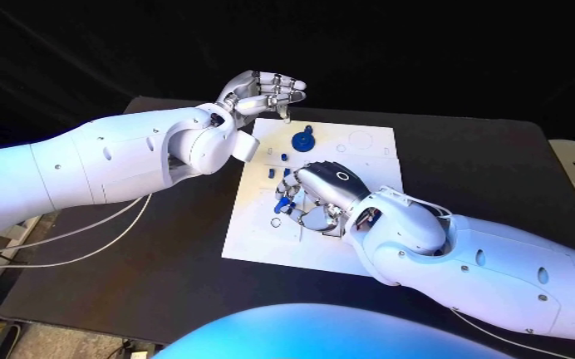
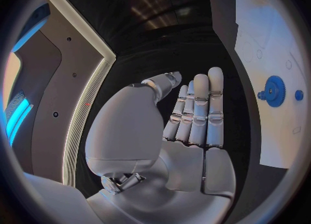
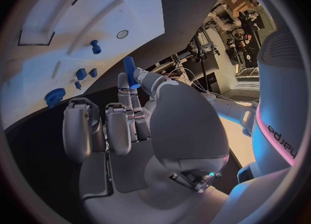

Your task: Assemble the parts on the task board

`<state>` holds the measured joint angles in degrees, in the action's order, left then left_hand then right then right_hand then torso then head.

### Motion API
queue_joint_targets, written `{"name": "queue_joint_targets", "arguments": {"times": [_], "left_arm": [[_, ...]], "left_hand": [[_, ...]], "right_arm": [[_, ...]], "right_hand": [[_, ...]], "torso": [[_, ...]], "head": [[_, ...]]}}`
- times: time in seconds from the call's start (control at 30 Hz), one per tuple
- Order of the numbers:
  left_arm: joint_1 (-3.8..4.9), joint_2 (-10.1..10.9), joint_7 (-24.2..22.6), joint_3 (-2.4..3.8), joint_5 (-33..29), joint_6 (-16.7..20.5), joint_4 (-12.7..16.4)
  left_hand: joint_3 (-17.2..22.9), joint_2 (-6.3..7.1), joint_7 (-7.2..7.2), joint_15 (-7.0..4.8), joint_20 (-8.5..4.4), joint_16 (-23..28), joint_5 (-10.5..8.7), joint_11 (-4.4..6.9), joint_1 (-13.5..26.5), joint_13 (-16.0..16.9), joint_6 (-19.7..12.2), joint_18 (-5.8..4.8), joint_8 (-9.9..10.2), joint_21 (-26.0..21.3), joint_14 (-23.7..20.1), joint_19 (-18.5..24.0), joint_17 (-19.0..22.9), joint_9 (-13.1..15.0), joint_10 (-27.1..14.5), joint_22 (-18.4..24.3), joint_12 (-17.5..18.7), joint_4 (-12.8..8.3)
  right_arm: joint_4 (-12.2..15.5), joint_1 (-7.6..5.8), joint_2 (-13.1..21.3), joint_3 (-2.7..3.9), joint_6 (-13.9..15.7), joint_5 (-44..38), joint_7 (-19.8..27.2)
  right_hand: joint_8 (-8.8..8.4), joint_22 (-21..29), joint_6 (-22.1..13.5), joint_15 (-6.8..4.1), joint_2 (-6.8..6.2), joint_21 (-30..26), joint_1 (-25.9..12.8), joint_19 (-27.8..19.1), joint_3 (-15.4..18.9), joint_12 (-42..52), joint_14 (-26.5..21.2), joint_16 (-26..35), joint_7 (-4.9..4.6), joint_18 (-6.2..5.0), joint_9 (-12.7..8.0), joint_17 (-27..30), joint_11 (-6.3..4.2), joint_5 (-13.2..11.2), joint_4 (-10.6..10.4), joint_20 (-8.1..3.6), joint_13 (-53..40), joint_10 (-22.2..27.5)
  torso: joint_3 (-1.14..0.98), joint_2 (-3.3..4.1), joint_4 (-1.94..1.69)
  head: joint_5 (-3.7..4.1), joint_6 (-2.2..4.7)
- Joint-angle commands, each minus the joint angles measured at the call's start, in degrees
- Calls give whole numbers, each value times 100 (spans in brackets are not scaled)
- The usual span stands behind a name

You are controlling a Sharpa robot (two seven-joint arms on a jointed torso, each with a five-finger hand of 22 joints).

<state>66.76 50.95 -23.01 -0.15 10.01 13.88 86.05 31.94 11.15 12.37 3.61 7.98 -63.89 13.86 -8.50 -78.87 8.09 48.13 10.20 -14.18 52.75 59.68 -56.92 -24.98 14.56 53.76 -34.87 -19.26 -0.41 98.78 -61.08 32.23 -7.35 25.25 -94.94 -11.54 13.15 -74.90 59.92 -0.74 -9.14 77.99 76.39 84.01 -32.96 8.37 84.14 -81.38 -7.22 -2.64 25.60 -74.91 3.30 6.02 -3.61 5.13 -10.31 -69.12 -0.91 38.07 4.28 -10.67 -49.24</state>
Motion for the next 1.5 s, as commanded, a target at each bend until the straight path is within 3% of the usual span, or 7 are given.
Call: {"name": "queue_joint_targets", "arguments": {"times": [0.03, 0.3, 0.6, 1.5], "left_arm": [[4, -25, -44, 3, 8, -85, 4], [4, -43, -46, 2, 8, -93, 6], [5, -48, -38, 2, 8, -95, 3], [5, -51, -23, 2, 8, -91, 3]], "left_hand": [[-3, -41, 18, -3, 37, -14, 25, -5, -20, -9, -21, 44, 19, -28, -52, -14, 10, -5, -30, 6, -13, -42], [-7, -45, 18, -1, 38, -19, 23, -6, -17, -9, -21, 43, 17, -25, -53, -14, 15, -6, -36, 5, -27, -44], [-7, -45, 18, -1, 38, -19, 23, -6, -17, -9, -21, 43, 17, -25, -53, -14, 15, -6, -36, 5, -27, -44], [-9, -47, 19, 0, 39, -21, 23, -7, -13, -9, -22, 42, 16, -25, -54, -13, 18, -6, -39, 5, -32, -43]], "right_arm": [[-116, 68, -89, -18, -111, -127, 111], [-366, 183, -251, -59, -172, -319, 99], [-553, 242, -367, -81, -216, -449, 47], [-667, 297, -491, -114, -685, -711, -146]], "right_hand": [[40, -884, 20, -35, 38, 6, 15, 261, -33, 27, 288, -22, -3, 8, 5, -46, 18, 32, 1, -51, -9, -31], [40, -892, 13, -34, 34, 20, 22, 265, -39, 23, 288, -22, -6, 11, 6, -46, 20, 42, 10, -52, -10, -27], [41, -899, 10, -33, 37, 33, 26, 269, -45, 21, 289, -25, -8, 14, 8, -51, 21, 50, 15, -52, -11, -25], [47, -910, 7, -31, 34, 52, 28, 273, -50, 19, 289, -26, -12, 18, 13, -51, 25, 58, 24, -51, -16, -27]], "torso": [[-4, -1, 11], [-5, -4, -7], [-6, -5, 7], [-1, -3, 0]], "head": [[-32, -17], [-60, -56], [-83, -64], [-81, -76]]}}
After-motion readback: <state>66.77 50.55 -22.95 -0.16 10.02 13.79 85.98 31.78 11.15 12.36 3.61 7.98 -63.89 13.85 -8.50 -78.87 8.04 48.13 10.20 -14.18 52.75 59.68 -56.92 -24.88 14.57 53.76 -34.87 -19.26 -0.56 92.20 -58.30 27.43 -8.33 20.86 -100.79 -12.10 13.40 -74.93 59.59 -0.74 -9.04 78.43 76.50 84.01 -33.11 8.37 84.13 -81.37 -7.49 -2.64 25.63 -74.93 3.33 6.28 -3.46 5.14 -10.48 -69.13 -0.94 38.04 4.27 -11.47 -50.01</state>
